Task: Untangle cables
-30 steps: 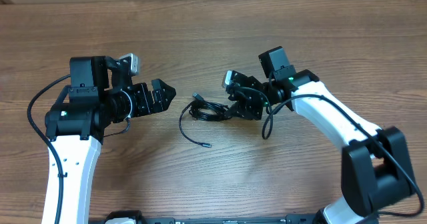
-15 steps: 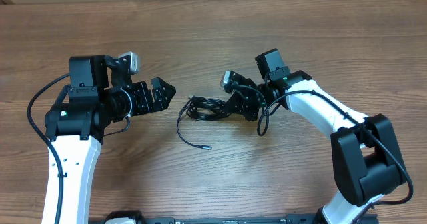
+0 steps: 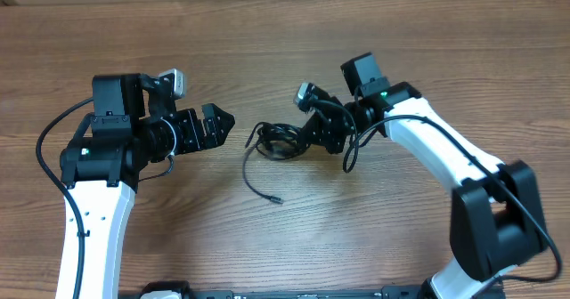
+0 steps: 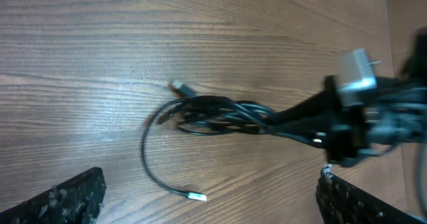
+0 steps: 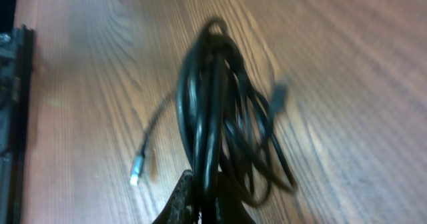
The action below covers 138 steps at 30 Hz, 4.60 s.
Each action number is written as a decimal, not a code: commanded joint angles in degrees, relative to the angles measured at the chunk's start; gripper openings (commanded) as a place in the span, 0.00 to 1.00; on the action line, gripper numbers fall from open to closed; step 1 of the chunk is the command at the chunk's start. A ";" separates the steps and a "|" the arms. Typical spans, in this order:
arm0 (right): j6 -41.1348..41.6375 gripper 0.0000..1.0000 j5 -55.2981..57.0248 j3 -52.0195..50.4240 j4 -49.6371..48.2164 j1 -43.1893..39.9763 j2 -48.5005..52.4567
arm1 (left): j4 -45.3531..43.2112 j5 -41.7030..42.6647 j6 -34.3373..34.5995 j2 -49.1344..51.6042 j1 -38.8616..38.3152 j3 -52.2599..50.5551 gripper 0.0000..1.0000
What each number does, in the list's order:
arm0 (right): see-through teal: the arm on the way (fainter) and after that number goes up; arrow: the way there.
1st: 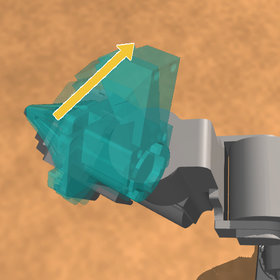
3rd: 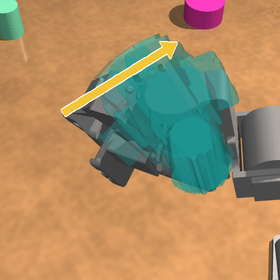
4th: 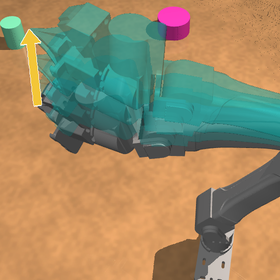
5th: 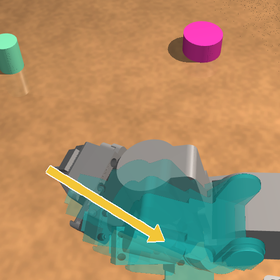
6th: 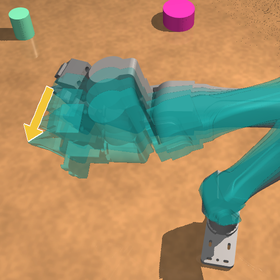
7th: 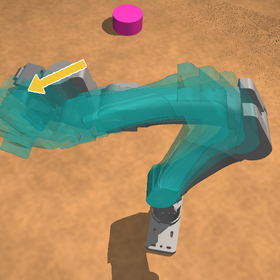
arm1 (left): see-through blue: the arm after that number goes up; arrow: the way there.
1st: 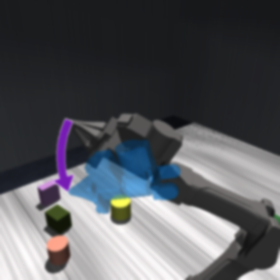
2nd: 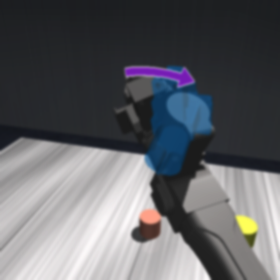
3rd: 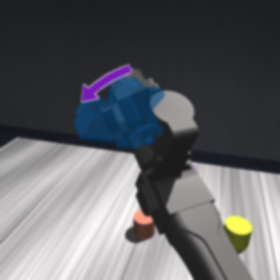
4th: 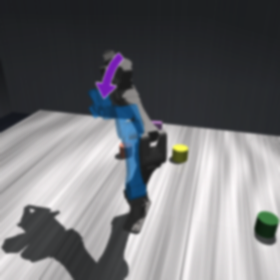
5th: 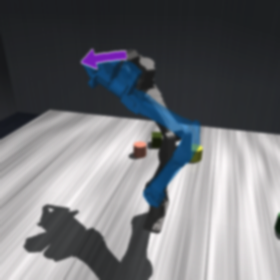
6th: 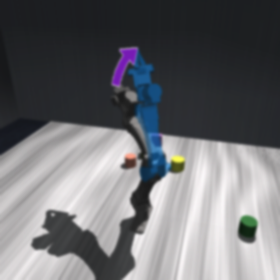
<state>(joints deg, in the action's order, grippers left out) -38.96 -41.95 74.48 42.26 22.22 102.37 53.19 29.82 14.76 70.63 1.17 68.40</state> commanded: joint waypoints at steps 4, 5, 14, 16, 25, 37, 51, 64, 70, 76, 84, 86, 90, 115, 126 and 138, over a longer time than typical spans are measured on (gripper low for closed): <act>2.36 0.04 -1.88 5.60 2.89 1.40 -10.05 | -0.70 -0.17 -1.07 0.11 0.42 0.87 1.00; 3.15 0.04 -1.88 5.79 2.86 1.60 -11.04 | -0.72 -0.17 -1.07 0.11 0.42 0.87 1.00; 12.72 0.04 -1.81 6.40 -0.61 2.16 -17.90 | -1.09 3.04 -7.50 0.17 0.00 0.85 1.00; 15.34 0.04 -1.84 6.40 -1.84 2.16 -18.71 | -1.22 5.27 -10.62 0.20 -0.48 0.85 1.00; 21.44 0.04 -1.70 6.40 -6.29 2.16 -19.56 | -2.82 12.13 -17.70 0.20 -5.77 0.85 1.00; 24.46 0.04 -8.09 7.04 -6.60 2.16 -21.14 | -3.13 7.23 -20.94 2.58 -12.72 0.85 1.00; 25.77 0.04 -8.74 7.04 0.26 2.21 -21.86 | -6.78 1.70 -21.64 4.59 -12.72 0.85 1.00; 33.62 0.04 -17.27 7.04 1.36 2.21 -21.90 | -9.09 1.68 -21.62 4.61 -12.72 0.85 0.83; 34.34 0.04 -17.29 7.04 1.36 2.21 -21.90 | -9.09 1.68 -21.62 4.61 -12.72 0.85 0.15; 34.69 0.04 -17.11 7.04 1.31 2.21 -21.90 | -9.09 1.68 -21.62 4.61 -12.72 0.85 0.04; 34.69 0.04 -4.57 7.04 1.20 2.19 -21.90 | -8.41 1.05 -21.57 4.61 -12.72 0.85 0.04; 34.71 0.04 0.92 7.04 1.16 2.12 -21.90 | -7.93 0.17 -21.55 4.61 -12.72 0.85 0.04; 36.06 0.04 12.31 7.04 1.01 1.14 -21.90 | -6.64 -0.46 -21.59 4.61 -12.72 0.85 0.04; 37.70 0.04 20.50 7.04 0.57 -30.88 -21.90 | 1.42 -0.46 -20.98 -4.68 -0.13 0.87 0.04; 37.73 0.04 20.52 7.04 2.49 -44.96 -21.90 | 2.05 -0.20 -16.26 -7.89 12.81 0.87 0.04; 40.26 0.04 24.15 7.04 2.43 -57.83 -21.90 | 1.49 1.77 -14.29 -7.87 20.22 0.87 0.04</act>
<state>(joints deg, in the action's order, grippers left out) 0.67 -20.21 79.24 45.08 -33.45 82.32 55.20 31.11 -1.15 63.75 19.73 68.40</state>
